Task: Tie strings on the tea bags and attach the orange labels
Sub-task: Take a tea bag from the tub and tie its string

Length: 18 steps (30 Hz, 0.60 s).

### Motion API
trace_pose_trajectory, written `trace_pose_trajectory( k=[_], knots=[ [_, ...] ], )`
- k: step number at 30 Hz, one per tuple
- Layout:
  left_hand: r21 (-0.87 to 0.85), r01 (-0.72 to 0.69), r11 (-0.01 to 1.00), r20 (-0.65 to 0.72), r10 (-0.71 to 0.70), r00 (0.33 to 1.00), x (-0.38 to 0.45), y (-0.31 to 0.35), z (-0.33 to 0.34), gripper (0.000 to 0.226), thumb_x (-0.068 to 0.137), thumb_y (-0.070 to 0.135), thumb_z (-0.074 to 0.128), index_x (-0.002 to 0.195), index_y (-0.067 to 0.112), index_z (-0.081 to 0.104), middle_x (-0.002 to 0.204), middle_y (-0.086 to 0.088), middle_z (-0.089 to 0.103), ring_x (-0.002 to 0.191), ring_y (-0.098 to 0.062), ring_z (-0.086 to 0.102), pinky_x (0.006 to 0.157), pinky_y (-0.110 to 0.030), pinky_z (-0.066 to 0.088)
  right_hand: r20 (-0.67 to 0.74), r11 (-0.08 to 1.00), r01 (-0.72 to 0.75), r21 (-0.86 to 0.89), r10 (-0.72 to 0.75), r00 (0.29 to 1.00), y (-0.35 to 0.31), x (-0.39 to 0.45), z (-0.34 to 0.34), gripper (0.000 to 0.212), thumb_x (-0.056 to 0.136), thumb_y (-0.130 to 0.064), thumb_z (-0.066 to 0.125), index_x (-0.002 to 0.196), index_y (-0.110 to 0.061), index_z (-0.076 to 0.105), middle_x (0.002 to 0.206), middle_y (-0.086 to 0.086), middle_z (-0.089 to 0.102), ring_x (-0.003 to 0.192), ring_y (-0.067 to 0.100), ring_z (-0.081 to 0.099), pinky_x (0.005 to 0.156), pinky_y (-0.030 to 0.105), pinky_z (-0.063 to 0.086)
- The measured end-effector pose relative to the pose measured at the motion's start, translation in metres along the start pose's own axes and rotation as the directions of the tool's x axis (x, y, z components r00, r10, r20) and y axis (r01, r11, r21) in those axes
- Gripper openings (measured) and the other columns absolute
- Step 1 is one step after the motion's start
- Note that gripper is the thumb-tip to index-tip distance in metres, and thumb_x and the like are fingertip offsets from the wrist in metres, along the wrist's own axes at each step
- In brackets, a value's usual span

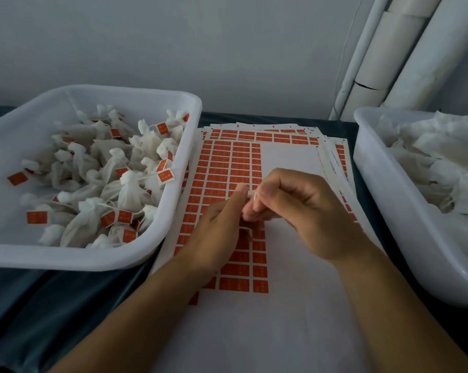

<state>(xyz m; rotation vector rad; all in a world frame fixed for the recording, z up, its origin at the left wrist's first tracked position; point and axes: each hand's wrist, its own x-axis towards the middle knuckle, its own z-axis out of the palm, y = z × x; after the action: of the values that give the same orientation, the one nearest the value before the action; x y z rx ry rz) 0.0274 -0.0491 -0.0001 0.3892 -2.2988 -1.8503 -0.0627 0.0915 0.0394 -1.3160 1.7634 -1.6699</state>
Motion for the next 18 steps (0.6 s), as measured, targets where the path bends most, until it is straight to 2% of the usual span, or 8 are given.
trace_pose_trajectory(
  k=[2,5,8,10,13,15,18],
  knots=[
    [-0.089,0.034,0.995,0.006,-0.034,0.999,0.001,0.0,-0.002,0.056,0.108,0.055,0.022,0.111,0.032,0.073,0.11,0.013,0.075,0.108,-0.002,0.069,0.098,-0.029,0.049,0.03,0.998,-0.006,-0.061,0.008,1.0,0.001,0.0,0.003,0.023,0.102,-0.021,0.052,0.09,-0.019,0.071,0.09,-0.001,0.075,0.093,0.023,0.073,0.082,0.027,0.059],
    [-0.319,0.107,0.942,0.088,-0.083,0.993,0.002,0.001,-0.004,0.053,0.11,0.047,0.031,0.11,0.015,0.074,0.114,-0.007,0.075,0.115,-0.02,0.068,0.108,-0.046,0.047,0.069,0.986,-0.012,-0.165,0.023,0.997,0.004,0.0,0.009,0.021,0.101,-0.026,0.054,0.089,-0.021,0.071,0.087,-0.007,0.074,0.093,0.021,0.072,0.082,0.027,0.058],
    [-0.484,0.086,0.871,0.099,-0.044,0.994,0.006,0.0,-0.006,0.05,0.11,0.037,0.036,0.115,-0.002,0.066,0.112,-0.026,0.067,0.116,-0.033,0.066,0.104,-0.045,0.051,0.078,0.972,-0.016,-0.233,0.035,0.996,0.008,0.0,0.012,0.022,0.099,-0.032,0.055,0.089,-0.022,0.071,0.085,-0.01,0.072,0.093,0.021,0.07,0.082,0.029,0.059],
    [-0.575,0.074,0.815,0.074,-0.038,0.997,0.008,0.001,-0.008,0.045,0.11,0.032,0.039,0.119,-0.007,0.06,0.11,-0.026,0.064,0.112,-0.033,0.065,0.1,-0.043,0.052,0.07,0.967,-0.037,-0.252,0.057,0.996,0.01,0.0,0.012,0.022,0.098,-0.035,0.055,0.089,-0.024,0.071,0.086,-0.013,0.072,0.094,0.018,0.071,0.084,0.029,0.059],
    [-0.664,0.085,0.743,0.048,-0.072,0.996,0.009,0.003,-0.009,0.034,0.109,0.029,0.043,0.115,0.001,0.061,0.105,-0.015,0.065,0.103,-0.026,0.066,0.095,-0.041,0.052,0.045,0.964,-0.081,-0.252,0.096,0.994,0.014,0.001,0.011,0.026,0.098,-0.037,0.055,0.094,-0.019,0.074,0.091,-0.011,0.075,0.096,0.017,0.072,0.089,0.037,0.061],
    [-0.7,0.085,0.709,0.035,-0.085,0.996,0.008,0.002,-0.01,0.032,0.108,0.031,0.044,0.112,0.004,0.061,0.106,-0.015,0.066,0.102,-0.026,0.067,0.095,-0.043,0.053,0.028,0.965,-0.102,-0.243,0.112,0.993,0.015,0.001,0.01,0.029,0.098,-0.038,0.055,0.097,-0.017,0.075,0.094,-0.009,0.076,0.097,0.017,0.073,0.09,0.04,0.061],
    [-0.618,0.042,0.785,0.002,-0.052,0.999,0.006,0.004,-0.01,0.04,0.104,0.033,0.048,0.117,-0.003,0.062,0.113,-0.026,0.064,0.113,-0.033,0.064,0.102,-0.054,0.052,0.016,0.971,-0.128,-0.2,0.134,0.991,0.018,0.002,0.009,0.031,0.101,-0.037,0.055,0.102,-0.013,0.075,0.098,-0.005,0.077,0.099,0.018,0.074,0.091,0.042,0.061]
  ],
)
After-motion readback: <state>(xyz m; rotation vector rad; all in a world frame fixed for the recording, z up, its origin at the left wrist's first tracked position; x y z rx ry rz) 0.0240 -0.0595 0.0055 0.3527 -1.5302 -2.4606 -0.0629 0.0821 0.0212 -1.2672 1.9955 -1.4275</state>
